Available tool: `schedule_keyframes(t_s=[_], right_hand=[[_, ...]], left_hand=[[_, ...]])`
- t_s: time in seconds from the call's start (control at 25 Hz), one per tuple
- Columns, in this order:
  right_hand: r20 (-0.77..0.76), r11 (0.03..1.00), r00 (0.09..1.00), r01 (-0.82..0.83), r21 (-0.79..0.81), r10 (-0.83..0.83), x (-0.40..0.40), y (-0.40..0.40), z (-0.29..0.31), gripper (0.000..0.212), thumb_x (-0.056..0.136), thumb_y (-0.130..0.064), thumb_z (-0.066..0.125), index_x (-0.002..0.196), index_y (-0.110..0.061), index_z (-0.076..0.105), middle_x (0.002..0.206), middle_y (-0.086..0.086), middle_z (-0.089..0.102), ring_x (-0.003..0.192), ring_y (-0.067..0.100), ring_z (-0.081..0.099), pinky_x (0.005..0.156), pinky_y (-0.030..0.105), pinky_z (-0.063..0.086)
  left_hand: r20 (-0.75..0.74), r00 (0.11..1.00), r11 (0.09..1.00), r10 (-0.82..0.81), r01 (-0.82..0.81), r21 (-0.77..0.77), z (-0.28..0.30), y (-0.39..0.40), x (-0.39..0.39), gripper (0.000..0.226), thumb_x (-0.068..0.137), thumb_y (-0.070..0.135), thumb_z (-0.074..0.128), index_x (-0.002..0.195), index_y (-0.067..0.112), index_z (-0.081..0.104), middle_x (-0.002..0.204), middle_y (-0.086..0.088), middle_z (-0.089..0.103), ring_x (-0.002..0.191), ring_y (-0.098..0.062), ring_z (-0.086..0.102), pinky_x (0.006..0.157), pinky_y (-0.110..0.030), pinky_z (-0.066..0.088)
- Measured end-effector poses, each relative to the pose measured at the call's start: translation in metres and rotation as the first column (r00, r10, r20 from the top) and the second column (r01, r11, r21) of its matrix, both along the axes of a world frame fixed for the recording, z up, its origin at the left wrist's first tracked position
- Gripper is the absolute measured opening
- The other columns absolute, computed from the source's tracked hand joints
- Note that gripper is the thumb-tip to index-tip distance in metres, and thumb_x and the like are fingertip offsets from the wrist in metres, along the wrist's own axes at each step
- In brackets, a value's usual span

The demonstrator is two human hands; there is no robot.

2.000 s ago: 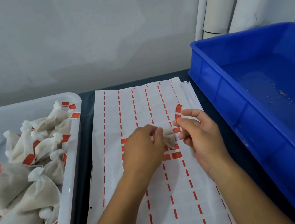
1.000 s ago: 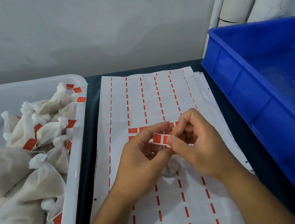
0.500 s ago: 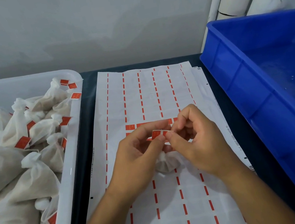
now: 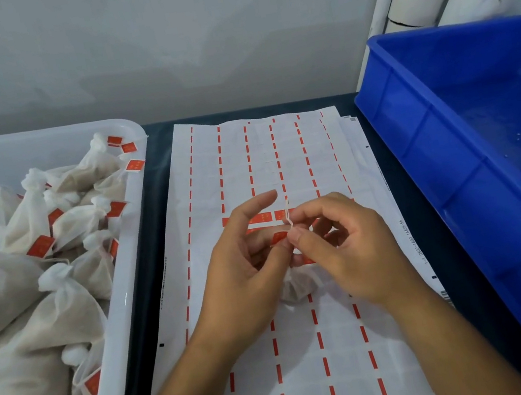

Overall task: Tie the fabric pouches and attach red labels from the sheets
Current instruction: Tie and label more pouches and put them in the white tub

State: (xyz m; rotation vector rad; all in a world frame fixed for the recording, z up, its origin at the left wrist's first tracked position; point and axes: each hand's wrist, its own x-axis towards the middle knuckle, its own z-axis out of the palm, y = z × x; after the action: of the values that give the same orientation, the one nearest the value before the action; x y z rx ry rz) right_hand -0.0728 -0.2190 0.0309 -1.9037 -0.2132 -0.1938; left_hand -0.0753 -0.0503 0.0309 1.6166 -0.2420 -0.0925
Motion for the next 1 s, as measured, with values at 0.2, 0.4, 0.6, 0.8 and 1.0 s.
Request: schedule_keyframes(t_s=[0.2,0.4,0.6,0.8,1.0], right_hand=[[0.067,0.999,0.998,0.002,-0.042,0.0,-0.002,0.003,0.005,0.004,0.092,-0.024,0.069,0.096,-0.023,0.07,0.1,-0.015,0.066,0.094,0.014,0.068,0.075,0.014,0.053],[-0.02,0.996,0.998,0.056,0.069,-0.054,-0.002,0.005,0.003,0.004,0.098,-0.023,0.068,0.1,-0.027,0.067,0.094,-0.017,0.07,0.093,0.01,0.07,0.074,0.014,0.055],[-0.078,0.95,0.98,0.197,0.244,-0.184,-0.004,0.009,0.004,0.016,0.092,-0.024,0.077,0.103,-0.028,0.066,0.09,-0.01,0.074,0.088,0.011,0.074,0.072,0.017,0.058],[-0.142,0.922,0.973,0.221,0.318,-0.184,-0.006,0.015,0.006,0.017,0.091,-0.027,0.077,0.102,-0.025,0.064,0.089,-0.003,0.076,0.087,0.016,0.076,0.072,0.018,0.059],[-0.144,0.921,0.976,0.201,0.334,-0.161,-0.008,0.014,0.007,0.017,0.089,-0.029,0.078,0.098,-0.022,0.064,0.089,-0.005,0.077,0.085,0.014,0.077,0.069,0.017,0.059]], left_hand=[[-0.009,0.999,0.999,0.039,-0.039,0.014,0.0,-0.002,-0.001,0.048,0.098,0.023,0.065,0.139,0.041,0.048,0.096,0.008,0.075,0.09,-0.017,0.075,0.076,-0.024,0.061],[-0.009,0.996,0.995,0.085,-0.085,0.059,-0.001,-0.003,-0.002,0.053,0.096,0.02,0.07,0.133,0.052,0.049,0.11,0.021,0.064,0.089,-0.018,0.073,0.064,-0.026,0.06],[0.122,0.968,0.962,0.218,-0.234,0.138,-0.002,-0.011,-0.007,0.042,0.09,0.034,0.073,0.119,0.053,0.049,0.112,0.018,0.062,0.091,-0.018,0.069,0.069,-0.02,0.057],[0.344,0.882,0.9,0.322,-0.397,0.177,0.001,-0.017,-0.007,0.015,0.087,0.04,0.071,0.101,0.038,0.067,0.103,0.008,0.064,0.093,-0.004,0.061,0.067,-0.006,0.048],[0.322,0.877,0.883,0.357,-0.429,0.191,-0.001,-0.016,-0.007,0.023,0.085,0.043,0.069,0.101,0.029,0.076,0.1,0.007,0.064,0.095,0.001,0.059,0.072,-0.005,0.047]])
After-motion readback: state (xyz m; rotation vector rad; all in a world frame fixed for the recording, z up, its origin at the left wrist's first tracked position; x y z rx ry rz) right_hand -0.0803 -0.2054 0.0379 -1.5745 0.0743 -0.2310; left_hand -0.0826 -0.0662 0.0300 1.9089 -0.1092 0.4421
